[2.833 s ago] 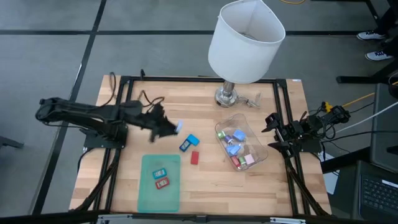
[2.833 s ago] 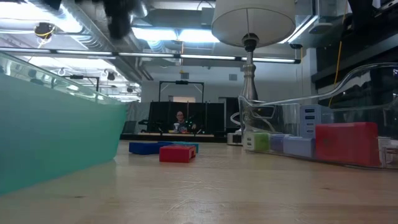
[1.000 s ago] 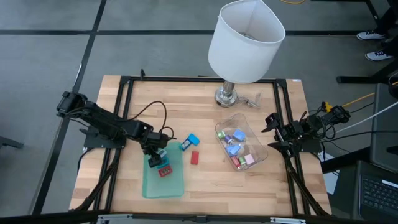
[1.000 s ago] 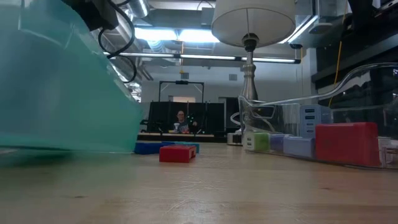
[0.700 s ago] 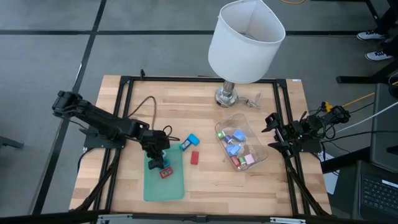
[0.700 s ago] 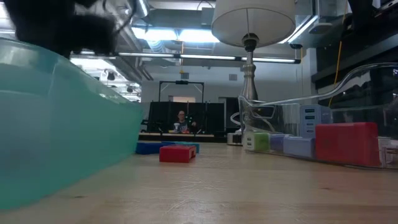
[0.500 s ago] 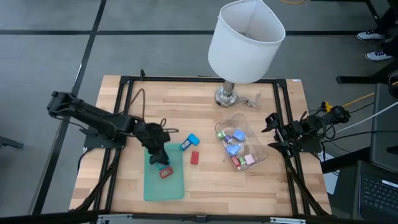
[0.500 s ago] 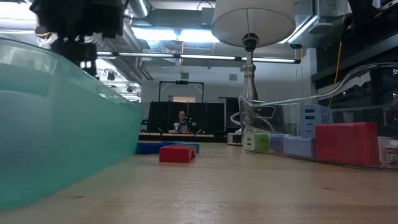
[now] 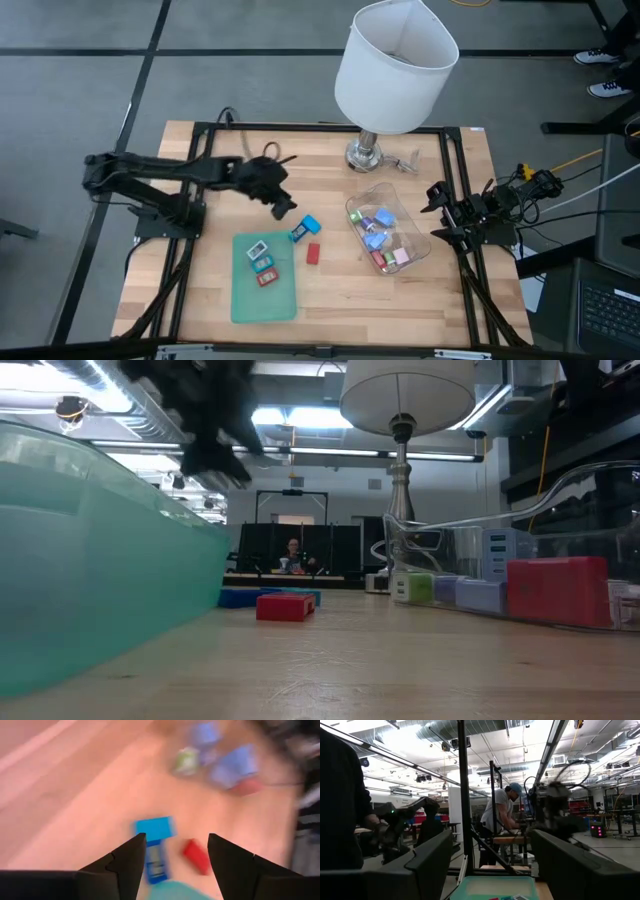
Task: Pick & Place Office items
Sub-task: Put the blue digital clock into the green bin
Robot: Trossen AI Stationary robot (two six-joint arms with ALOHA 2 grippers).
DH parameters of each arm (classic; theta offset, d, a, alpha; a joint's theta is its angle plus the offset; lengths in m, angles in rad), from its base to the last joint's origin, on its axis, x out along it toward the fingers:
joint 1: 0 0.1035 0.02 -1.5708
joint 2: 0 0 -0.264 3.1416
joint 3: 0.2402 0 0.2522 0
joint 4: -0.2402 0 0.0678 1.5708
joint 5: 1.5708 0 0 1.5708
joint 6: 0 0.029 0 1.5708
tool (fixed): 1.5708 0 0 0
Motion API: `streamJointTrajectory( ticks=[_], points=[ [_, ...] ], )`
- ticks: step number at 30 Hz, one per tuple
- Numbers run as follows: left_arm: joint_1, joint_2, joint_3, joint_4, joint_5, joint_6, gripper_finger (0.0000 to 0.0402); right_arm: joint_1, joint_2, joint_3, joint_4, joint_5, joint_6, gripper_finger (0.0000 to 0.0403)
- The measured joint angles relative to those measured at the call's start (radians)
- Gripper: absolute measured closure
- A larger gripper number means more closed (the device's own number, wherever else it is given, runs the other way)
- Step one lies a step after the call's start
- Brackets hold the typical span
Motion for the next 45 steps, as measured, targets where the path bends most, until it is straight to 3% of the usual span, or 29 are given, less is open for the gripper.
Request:
streamJointTrajectory(
  ticks=[4,9,16,23,45],
  points=[
    [0.034,0.175,0.124,-0.156,-0.003,0.077,0.0188,0.0,0.0,0.0,0.0,0.0,0.0,0.0124],
    [-0.01,0.336,0.242,-0.184,-0.007,0.144,0.0156,0.0,0.0,0.0,0.0,0.0,0.0,0.0124],
    [-0.101,0.48,0.346,-0.262,-0.119,0.061,0.0121,0.0,0.0,0.0,0.0,0.0,0.0,0.0124],
    [-0.148,0.578,0.355,-0.309,-0.116,-0.01,0.012,0.0,0.0,0.0,0.0,0.0,0.0,0.0124],
    [-0.177,0.61,0.351,-0.306,-0.086,-0.004,0.0117,0.0,0.0,0.0,0.0,0.0,0.0,0.0124]
  ],
)
